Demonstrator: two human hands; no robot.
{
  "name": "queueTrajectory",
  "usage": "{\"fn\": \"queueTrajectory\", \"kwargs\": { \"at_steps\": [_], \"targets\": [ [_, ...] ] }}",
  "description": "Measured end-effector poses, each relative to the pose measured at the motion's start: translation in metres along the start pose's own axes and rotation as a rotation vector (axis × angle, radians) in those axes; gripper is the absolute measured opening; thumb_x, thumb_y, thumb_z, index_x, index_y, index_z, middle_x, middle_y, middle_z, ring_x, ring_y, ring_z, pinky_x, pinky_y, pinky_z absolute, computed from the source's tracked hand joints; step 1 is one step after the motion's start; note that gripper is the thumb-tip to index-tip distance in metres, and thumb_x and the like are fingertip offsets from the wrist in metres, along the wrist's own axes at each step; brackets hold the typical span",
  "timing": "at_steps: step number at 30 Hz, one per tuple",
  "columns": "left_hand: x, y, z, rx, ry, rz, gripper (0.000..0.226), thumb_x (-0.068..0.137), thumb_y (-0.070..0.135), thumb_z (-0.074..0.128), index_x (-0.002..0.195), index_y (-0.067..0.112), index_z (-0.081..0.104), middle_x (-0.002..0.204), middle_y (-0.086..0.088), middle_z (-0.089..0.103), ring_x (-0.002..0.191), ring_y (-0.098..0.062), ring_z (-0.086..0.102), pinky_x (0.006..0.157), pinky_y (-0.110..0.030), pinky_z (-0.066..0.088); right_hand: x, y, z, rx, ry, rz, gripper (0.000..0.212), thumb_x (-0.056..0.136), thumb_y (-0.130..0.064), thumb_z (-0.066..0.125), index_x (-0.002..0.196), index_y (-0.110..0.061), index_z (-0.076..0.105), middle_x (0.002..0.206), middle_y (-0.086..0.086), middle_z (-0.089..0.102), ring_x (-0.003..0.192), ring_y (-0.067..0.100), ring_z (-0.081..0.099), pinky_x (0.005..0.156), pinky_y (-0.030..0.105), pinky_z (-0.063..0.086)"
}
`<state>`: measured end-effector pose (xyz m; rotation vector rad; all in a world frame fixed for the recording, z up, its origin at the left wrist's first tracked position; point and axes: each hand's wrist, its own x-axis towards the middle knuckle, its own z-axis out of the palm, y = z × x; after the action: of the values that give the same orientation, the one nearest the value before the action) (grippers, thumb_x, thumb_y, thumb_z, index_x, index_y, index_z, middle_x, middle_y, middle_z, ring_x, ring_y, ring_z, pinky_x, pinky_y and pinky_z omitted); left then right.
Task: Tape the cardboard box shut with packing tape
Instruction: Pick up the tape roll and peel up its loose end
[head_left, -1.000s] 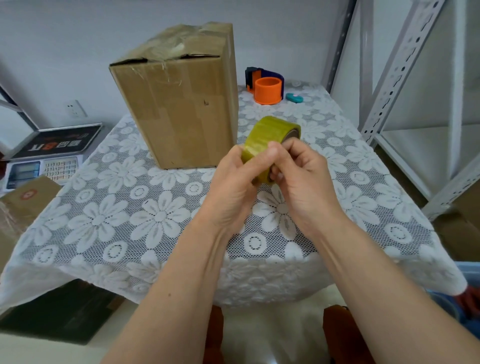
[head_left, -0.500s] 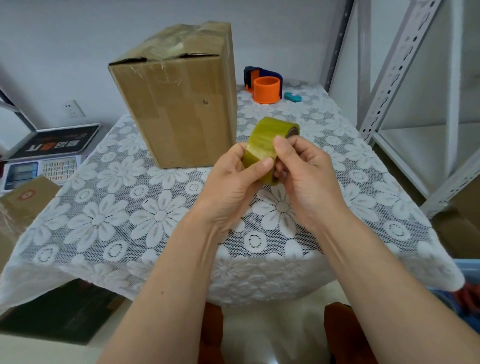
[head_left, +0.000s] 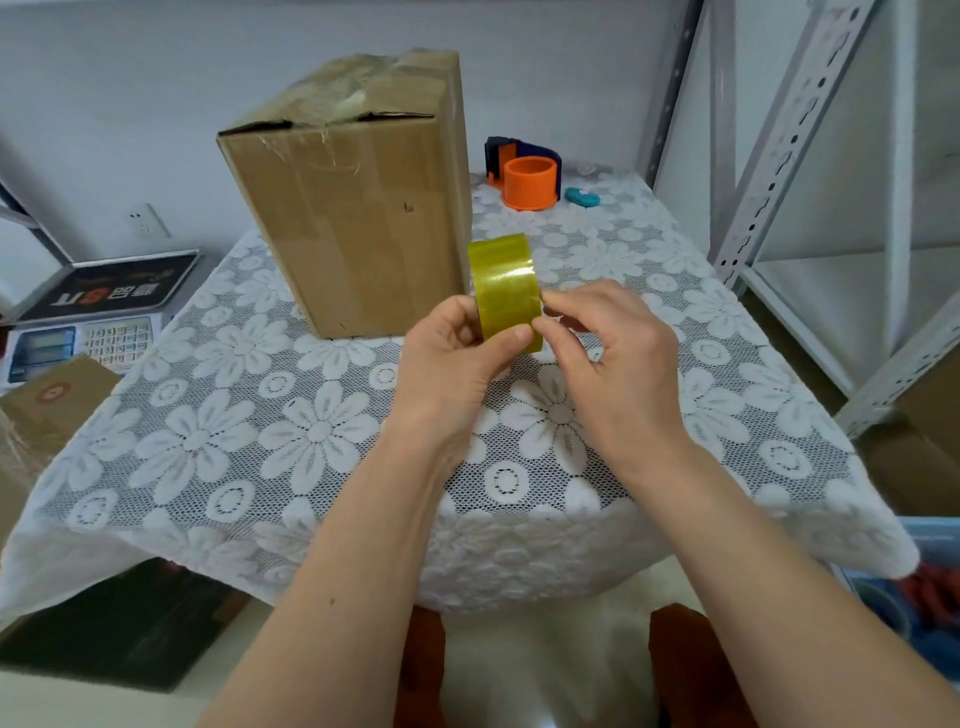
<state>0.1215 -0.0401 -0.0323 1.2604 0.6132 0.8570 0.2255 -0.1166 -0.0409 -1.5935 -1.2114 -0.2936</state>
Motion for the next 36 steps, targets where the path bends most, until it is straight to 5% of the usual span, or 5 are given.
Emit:
{"fn": "queueTrajectory", "kwargs": {
  "at_steps": [14,20,24,27,36],
  "targets": [
    [-0.003,0.000,0.001,0.122,0.031,0.092,0.020,0.075,-0.002,0.074,0.088,0.005,0.061,0.076,0.000,0.064,0.065,-0.002,0.059,0.064,-0.015,0.051,0.003,-0.004,0.003,0.008,0.092,-0.045,0.008,0.078,-0.008,0.072,0.085,-0.003,0.073,0.080,0.009,0.070,0.077,0.025,0.065,0.068,0.042,0.055],
    [-0.002,-0.003,0.000,0.227,0.050,0.103,0.020,0.072,0.001,0.077,0.085,0.006,0.062,0.078,-0.002,0.067,0.071,-0.009,0.062,0.073,-0.029,0.054,0.003,-0.003,0.000,-0.104,0.030,-0.062,0.007,0.082,-0.010,0.069,0.079,-0.004,0.069,0.077,0.007,0.067,0.075,0.022,0.061,0.067,0.034,0.052],
    [-0.002,-0.004,0.003,0.231,0.064,0.103,0.019,0.072,-0.001,0.076,0.083,0.008,0.063,0.079,-0.004,0.067,0.073,-0.012,0.062,0.077,-0.035,0.055,0.003,-0.006,0.001,-0.210,-0.024,-0.017,0.007,0.087,-0.011,0.061,0.083,-0.006,0.063,0.081,0.006,0.062,0.079,0.019,0.054,0.068,0.021,0.037],
    [-0.003,-0.003,0.004,0.207,0.075,0.089,0.019,0.072,-0.003,0.075,0.085,0.008,0.066,0.081,-0.006,0.070,0.076,-0.015,0.065,0.081,-0.037,0.055,0.003,-0.008,0.002,-0.229,-0.078,0.031,0.006,0.091,-0.012,0.056,0.087,-0.008,0.059,0.087,0.005,0.059,0.084,0.019,0.052,0.070,0.025,0.035],
    [-0.005,-0.001,0.006,0.158,0.080,0.072,0.020,0.074,-0.003,0.074,0.090,0.007,0.067,0.083,-0.006,0.071,0.077,-0.014,0.065,0.078,-0.030,0.056,0.000,-0.011,0.001,-0.110,-0.048,0.059,0.004,0.090,-0.013,0.055,0.090,-0.011,0.053,0.088,0.000,0.053,0.083,0.017,0.049,0.069,0.024,0.039]
  ]
}}
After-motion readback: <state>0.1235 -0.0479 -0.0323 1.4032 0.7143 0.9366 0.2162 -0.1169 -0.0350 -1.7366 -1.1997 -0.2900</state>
